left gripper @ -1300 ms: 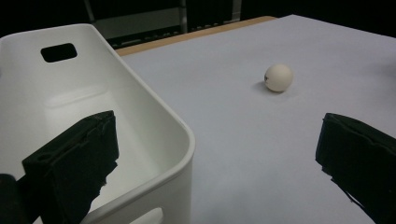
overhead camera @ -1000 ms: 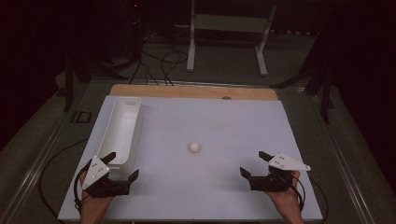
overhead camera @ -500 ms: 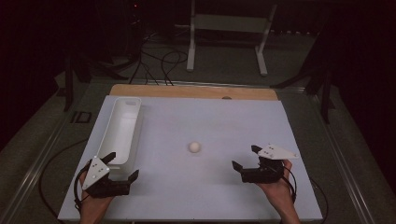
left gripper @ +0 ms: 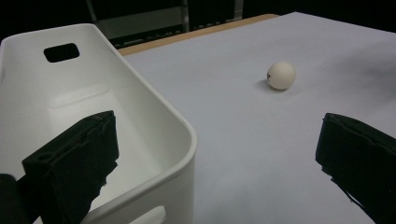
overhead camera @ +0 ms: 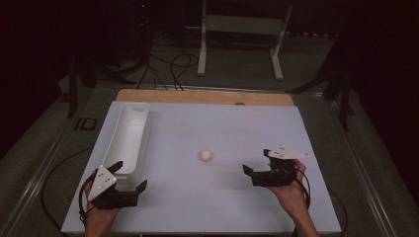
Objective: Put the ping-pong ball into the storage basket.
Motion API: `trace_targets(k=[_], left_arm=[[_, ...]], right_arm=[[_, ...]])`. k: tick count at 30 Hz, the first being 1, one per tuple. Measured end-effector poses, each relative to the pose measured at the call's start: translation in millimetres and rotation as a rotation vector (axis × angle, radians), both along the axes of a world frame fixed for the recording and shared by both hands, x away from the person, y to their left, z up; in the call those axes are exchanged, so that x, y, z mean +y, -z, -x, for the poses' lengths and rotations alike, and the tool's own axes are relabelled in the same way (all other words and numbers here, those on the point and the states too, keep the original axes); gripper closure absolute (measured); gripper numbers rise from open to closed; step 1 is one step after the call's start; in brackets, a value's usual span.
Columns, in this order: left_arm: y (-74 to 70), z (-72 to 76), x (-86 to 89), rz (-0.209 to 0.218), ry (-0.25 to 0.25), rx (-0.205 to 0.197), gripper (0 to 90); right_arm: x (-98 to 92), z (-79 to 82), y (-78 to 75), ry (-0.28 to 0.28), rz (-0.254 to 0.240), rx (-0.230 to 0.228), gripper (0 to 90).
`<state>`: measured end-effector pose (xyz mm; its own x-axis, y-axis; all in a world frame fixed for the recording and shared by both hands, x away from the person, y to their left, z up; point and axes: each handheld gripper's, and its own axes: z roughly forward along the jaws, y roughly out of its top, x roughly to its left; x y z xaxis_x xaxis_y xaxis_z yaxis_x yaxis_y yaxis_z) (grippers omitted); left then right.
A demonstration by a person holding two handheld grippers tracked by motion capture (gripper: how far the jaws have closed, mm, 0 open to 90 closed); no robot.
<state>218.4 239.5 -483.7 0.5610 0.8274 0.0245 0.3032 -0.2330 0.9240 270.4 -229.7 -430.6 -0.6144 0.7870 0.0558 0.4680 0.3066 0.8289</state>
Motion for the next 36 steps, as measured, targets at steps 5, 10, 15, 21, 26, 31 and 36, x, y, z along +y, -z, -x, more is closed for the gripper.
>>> trace_targets(k=[5, 10, 15, 21, 26, 31, 36], left_arm=[[0.0, 0.0, 0.1, -0.001, 0.000, 0.002, 0.0], [0.1, 0.0, -0.2, -0.005, 0.001, 0.002, 0.0], [0.4, -0.2, -0.6, -0.011, 0.002, 0.003, 0.0], [0.4, -0.1, -0.5, -0.009, 0.001, 0.003, 0.0], [0.3, 0.1, -0.6, -0.009, 0.002, 0.002, 0.0], [0.3, 0.1, -0.3, -0.008, 0.002, 0.001, 0.0], [0.4, -0.2, -0.5, -0.012, 0.003, 0.004, 0.0]], right_arm=[[5.2, -6.8, 0.1, -0.002, 0.020, 0.032, 7.0], [8.9, -10.4, -3.3, -0.007, 0.027, 0.033, 7.0], [12.4, -12.9, -5.5, -0.013, 0.039, 0.036, 7.0], [17.5, -17.3, -9.3, -0.019, 0.056, 0.040, 7.0], [26.0, -21.8, -9.9, -0.043, 0.091, 0.048, 7.0], [29.6, -25.8, -12.5, -0.053, 0.104, 0.053, 7.0], [31.5, -28.7, -15.8, -0.058, 0.119, 0.048, 7.0]])
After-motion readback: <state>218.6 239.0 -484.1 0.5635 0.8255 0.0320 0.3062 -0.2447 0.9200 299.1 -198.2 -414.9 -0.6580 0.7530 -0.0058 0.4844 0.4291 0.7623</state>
